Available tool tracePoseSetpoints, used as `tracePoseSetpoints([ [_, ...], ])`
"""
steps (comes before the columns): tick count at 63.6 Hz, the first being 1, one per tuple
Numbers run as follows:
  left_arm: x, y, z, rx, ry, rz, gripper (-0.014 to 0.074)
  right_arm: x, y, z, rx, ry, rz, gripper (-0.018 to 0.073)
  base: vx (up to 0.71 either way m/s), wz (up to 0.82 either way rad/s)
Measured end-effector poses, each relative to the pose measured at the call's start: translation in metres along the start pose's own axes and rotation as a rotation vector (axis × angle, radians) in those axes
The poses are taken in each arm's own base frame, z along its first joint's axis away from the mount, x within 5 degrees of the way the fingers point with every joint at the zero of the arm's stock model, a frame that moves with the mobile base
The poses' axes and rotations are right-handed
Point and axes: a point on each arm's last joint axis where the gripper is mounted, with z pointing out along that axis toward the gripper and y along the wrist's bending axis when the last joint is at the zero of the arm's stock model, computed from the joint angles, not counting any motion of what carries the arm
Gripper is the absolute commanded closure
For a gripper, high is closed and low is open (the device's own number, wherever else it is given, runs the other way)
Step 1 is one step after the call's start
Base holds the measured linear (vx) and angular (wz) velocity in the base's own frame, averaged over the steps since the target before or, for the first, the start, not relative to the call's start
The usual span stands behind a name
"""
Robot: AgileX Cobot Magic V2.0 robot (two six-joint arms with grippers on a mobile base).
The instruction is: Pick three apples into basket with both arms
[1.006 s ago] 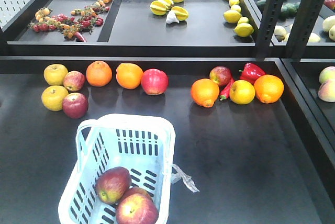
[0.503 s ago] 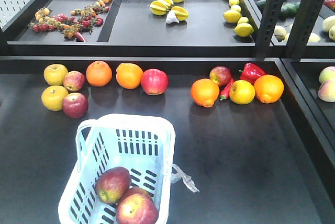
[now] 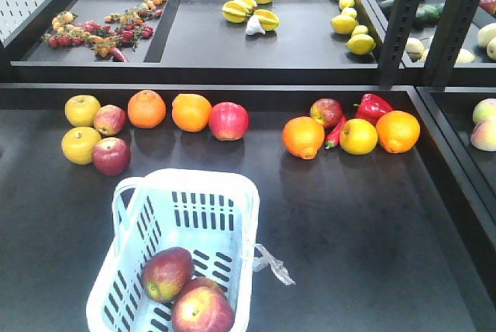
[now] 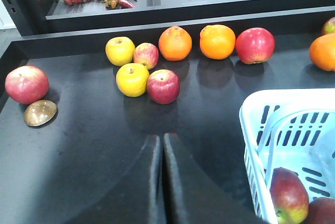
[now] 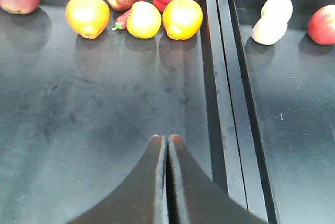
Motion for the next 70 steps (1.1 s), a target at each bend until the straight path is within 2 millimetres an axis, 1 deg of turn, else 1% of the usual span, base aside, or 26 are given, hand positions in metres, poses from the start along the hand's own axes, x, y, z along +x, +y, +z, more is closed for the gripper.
tracePoseSetpoints([
  [14, -0.001, 0.000, -0.002, 0.005, -0.029, -0.001, 0.0603, 0.000, 0.000, 0.000, 0.000, 0.000, 0.000, 0.0568, 0.00, 0.00],
  [21, 0.007, -0.001, -0.006, 0.019, -0.103, -0.002, 0.0603, 0.000, 0.000, 0.000, 0.000, 0.000, 0.000, 0.0568, 0.00, 0.00],
  [30, 0.030, -0.003, -0.007, 0.046, -0.215, 0.000, 0.0603, 0.000, 0.000, 0.000, 0.000, 0.000, 0.000, 0.0568, 0.00, 0.00],
  [41, 0.069, -0.003, -0.005, 0.043, -0.325, -0.057, 0.0603, 0.000, 0.000, 0.000, 0.000, 0.000, 0.000, 0.0568, 0.00, 0.00],
  [50, 0.097, 0.000, -0.004, 0.005, -0.363, -0.086, 0.0603, 0.000, 0.000, 0.000, 0.000, 0.000, 0.000, 0.0568, 0.00, 0.00],
  [59, 0.126, 0.000, 0.003, -0.015, -0.369, -0.097, 0.0603, 0.000, 0.000, 0.000, 0.000, 0.000, 0.000, 0.0568, 0.00, 0.00],
  [65, 0.140, -0.001, 0.007, -0.016, -0.385, -0.109, 0.0603, 0.000, 0.000, 0.000, 0.000, 0.000, 0.000, 0.0568, 0.00, 0.00],
  [70, 0.143, -0.001, 0.009, -0.014, -0.403, -0.115, 0.0603, 0.000, 0.000, 0.000, 0.001, 0.000, -0.001, 0.0568, 0.00, 0.00],
])
